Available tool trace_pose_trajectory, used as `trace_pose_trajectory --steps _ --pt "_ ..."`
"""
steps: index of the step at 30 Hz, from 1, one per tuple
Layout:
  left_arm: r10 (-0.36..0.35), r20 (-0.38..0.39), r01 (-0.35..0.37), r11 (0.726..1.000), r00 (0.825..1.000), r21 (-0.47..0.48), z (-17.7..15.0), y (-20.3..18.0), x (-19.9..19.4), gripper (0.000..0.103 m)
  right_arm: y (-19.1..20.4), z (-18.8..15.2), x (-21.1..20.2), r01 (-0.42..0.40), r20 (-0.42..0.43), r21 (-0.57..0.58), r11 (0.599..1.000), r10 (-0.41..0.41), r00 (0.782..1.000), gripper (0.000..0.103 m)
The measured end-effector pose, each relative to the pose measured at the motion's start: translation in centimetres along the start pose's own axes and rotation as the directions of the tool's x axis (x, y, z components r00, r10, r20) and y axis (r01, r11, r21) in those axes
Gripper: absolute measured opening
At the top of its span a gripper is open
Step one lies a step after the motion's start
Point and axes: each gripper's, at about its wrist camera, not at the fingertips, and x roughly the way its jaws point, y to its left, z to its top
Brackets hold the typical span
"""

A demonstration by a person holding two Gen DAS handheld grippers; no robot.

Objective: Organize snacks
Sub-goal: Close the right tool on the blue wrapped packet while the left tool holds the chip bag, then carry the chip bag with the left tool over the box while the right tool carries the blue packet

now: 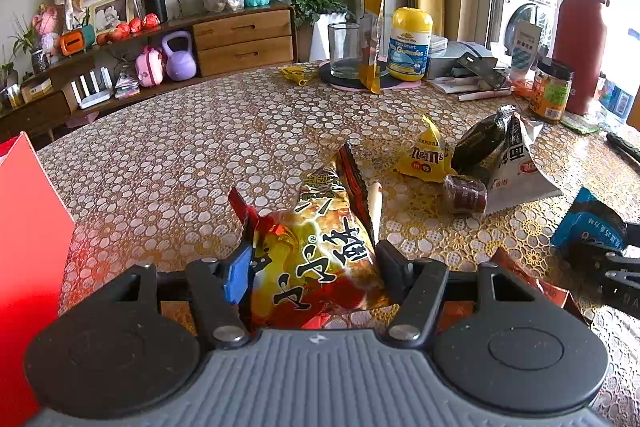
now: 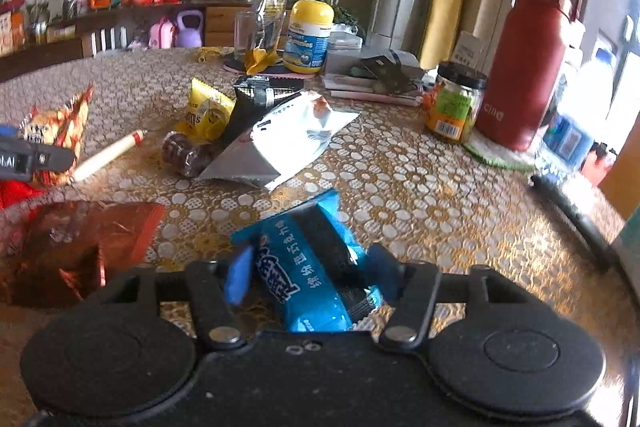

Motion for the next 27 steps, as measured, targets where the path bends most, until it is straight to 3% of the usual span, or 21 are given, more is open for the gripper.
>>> trace_pose_trajectory --steps 6,17,27 --pt "0.001 0.013 -0.001 1.0 1.0 -0.02 -0.4 0.9 -1.2 0.063 -0.2 -0.4 -1.0 -0.004 -0.002 0.102 0.995 0.004 1.0 0.041" --pt "-0.019 0.057 0.022 0.998 0.998 -0.06 -0.7 2.7 -5.7 0.063 0.5 -0.6 -5.0 -0.011 0.037 0.225 0.974 0.003 0.999 0.041" --pt "-0.031 0.099 0.038 0.996 0.995 -0.076 -1.1 4.2 -10.4 0.063 2.7 0.7 -9.7 -0.059 0.112 0.242 0.969 0.032 0.993 0.041"
